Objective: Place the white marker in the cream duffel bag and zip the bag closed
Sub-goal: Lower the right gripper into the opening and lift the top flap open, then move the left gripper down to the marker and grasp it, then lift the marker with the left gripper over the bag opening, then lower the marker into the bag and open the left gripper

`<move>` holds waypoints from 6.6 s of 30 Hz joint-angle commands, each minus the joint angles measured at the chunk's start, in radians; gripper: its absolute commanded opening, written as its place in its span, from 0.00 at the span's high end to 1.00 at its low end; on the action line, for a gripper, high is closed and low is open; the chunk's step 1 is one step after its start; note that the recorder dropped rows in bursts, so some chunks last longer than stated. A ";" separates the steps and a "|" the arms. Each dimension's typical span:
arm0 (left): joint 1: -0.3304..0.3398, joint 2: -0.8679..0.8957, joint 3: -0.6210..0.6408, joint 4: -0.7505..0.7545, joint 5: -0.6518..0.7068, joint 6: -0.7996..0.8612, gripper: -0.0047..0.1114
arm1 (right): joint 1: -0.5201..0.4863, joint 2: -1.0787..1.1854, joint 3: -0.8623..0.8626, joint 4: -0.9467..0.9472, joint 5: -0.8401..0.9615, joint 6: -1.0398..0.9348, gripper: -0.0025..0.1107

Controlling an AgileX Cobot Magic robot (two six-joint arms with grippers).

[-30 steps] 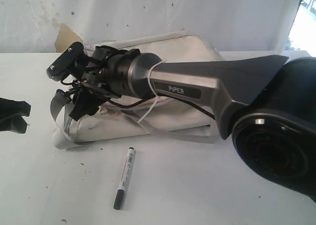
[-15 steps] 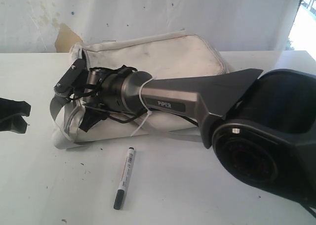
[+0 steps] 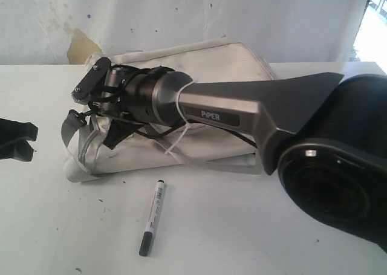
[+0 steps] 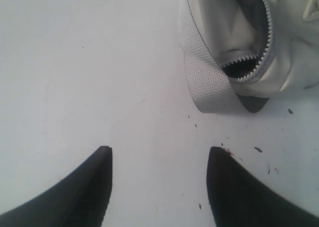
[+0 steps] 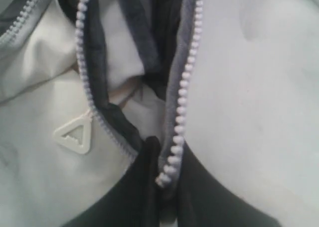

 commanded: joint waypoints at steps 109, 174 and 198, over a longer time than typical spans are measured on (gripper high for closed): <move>-0.679 0.431 -0.157 0.219 -0.223 -0.394 0.96 | -0.299 -0.207 -0.076 -0.013 -0.108 0.006 0.98; -0.220 0.573 -0.493 -1.494 -0.256 1.040 0.96 | -0.299 -0.207 -0.074 0.009 -0.081 0.006 0.98; -0.200 0.717 -0.647 -1.494 -0.260 0.726 0.75 | -0.299 -0.207 -0.074 0.019 -0.099 0.006 0.98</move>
